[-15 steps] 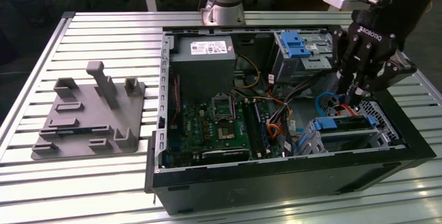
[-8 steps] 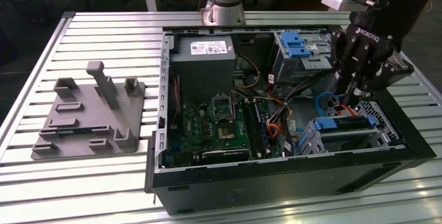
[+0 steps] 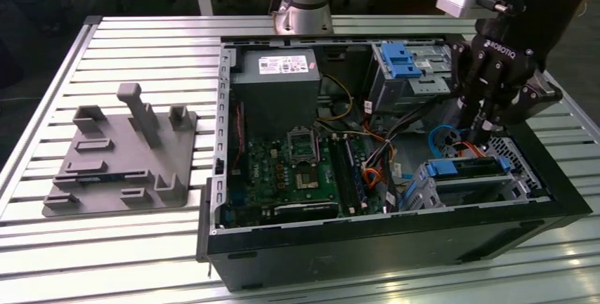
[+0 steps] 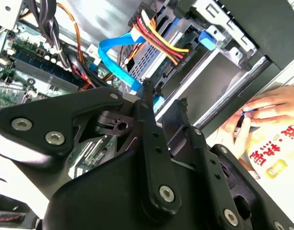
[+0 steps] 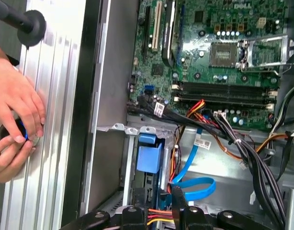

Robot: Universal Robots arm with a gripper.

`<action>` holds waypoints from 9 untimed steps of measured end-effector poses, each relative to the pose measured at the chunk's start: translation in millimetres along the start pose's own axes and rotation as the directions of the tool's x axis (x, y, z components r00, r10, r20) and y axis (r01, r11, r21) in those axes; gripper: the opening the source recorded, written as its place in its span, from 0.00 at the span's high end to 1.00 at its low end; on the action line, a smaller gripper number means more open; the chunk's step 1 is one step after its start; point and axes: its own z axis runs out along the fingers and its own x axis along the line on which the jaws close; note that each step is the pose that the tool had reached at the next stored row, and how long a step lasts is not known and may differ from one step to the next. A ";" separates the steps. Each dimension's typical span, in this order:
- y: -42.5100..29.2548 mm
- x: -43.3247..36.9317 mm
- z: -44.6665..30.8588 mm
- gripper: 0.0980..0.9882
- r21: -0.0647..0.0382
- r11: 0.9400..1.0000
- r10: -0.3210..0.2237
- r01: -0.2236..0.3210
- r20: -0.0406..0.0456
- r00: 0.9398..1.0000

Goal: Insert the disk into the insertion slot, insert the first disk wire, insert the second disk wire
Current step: 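Insert the second disk wire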

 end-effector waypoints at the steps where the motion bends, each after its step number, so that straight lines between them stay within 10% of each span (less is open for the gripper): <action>1: 0.1 0.0 0.2 0.70 0.003 1.000 0.001 -0.001 -0.001 1.000; 9: 0.8 -1.1 1.6 0.70 -0.003 1.000 0.018 -0.018 -0.012 1.000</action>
